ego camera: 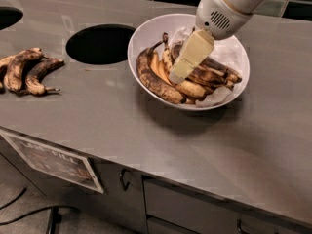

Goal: Pick banana from white bowl

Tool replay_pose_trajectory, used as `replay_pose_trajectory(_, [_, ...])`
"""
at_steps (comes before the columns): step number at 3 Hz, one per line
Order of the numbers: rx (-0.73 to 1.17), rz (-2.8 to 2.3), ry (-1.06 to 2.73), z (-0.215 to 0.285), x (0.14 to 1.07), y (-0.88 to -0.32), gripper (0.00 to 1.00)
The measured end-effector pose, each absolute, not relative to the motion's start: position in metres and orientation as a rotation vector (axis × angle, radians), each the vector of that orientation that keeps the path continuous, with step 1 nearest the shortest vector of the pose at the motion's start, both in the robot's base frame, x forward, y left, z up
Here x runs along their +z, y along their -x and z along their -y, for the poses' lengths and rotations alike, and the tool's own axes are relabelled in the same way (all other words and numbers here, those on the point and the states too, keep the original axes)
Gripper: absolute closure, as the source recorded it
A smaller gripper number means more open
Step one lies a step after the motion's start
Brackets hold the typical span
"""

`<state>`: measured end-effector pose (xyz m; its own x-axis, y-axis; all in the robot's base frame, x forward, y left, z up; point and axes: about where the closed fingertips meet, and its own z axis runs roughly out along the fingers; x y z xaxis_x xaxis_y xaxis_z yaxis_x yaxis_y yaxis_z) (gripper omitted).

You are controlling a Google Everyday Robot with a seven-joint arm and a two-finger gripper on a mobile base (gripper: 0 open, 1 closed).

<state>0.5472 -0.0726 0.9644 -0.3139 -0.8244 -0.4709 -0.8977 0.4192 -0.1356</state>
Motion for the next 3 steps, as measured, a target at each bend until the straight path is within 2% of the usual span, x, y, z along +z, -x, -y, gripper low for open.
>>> replay_pose_trajectory(2, [0.220,-2.211,1.447,0.0699,0.9586,-0.5510,0.08])
replay_pose_trajectory(3, [0.218,-2.215,1.424,0.0722,0.9583,-0.5524,0.24])
